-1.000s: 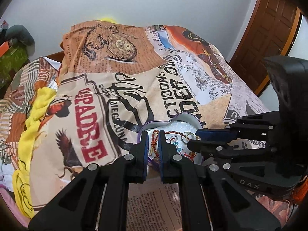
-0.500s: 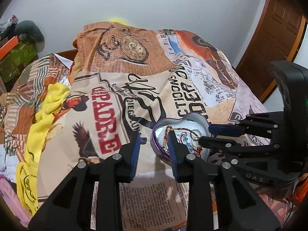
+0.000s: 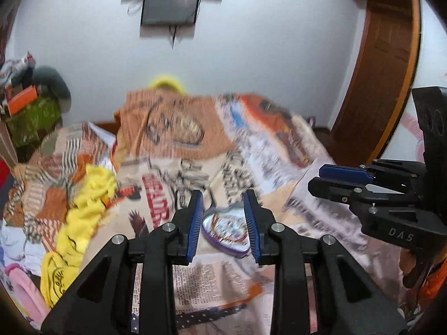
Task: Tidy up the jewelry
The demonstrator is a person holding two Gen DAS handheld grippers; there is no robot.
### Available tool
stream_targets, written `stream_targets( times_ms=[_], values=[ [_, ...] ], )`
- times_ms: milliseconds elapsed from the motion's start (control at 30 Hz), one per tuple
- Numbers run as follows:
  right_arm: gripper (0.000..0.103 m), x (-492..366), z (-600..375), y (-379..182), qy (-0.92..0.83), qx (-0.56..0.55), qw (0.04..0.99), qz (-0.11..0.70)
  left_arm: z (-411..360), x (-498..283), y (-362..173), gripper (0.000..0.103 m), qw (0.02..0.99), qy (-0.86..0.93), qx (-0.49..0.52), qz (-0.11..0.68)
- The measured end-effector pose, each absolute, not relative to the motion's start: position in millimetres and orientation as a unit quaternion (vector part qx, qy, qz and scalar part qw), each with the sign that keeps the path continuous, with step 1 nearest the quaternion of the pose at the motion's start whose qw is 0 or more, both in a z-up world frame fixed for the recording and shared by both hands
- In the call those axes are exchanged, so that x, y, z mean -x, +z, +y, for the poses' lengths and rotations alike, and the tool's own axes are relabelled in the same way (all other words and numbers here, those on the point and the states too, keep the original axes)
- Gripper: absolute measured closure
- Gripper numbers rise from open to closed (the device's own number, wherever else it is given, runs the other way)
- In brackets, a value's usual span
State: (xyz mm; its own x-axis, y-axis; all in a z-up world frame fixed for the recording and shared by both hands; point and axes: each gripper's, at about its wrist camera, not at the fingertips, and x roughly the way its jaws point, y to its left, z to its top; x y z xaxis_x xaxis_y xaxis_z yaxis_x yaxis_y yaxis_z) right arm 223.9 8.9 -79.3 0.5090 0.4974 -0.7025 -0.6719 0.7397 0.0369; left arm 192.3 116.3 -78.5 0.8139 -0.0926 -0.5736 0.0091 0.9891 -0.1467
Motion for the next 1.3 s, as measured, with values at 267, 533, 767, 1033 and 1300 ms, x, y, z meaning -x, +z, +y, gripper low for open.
stream_targets(
  times_ms=[267, 533, 767, 1033, 1300],
  values=[
    [0.08, -147.0, -32.4, 0.5, 0.337, 0.066, 0.913, 0.221, 84.7, -108.0, -3.3, 0.063, 0.984, -0.02, 0.04, 0.174],
    [0.06, -74.2, -62.0, 37.5, 0.311, 0.023, 0.945, 0.096, 66.0, -30.6, 30.4, 0.039, 0.997, 0.006, 0.037, 0.067],
    [0.011, -51.1, -68.9, 37.2, 0.265, 0.004, 0.963, 0.047, 58.2, -6.6, 31.1, 0.004, 0.998, 0.043, 0.028, 0.031],
    [0.0, -45.4, -68.1, 37.3, 0.238, 0.018, 0.97, 0.045, 53.7, -0.7, 29.1, 0.001, 0.997, 0.057, 0.029, 0.033],
    [0.0, -33.8, -83.0, 30.8, 0.235, 0.013, 0.971, 0.049, 52.8, 1.1, 26.7, 0.001, 0.997, 0.058, 0.032, 0.036]
  ],
)
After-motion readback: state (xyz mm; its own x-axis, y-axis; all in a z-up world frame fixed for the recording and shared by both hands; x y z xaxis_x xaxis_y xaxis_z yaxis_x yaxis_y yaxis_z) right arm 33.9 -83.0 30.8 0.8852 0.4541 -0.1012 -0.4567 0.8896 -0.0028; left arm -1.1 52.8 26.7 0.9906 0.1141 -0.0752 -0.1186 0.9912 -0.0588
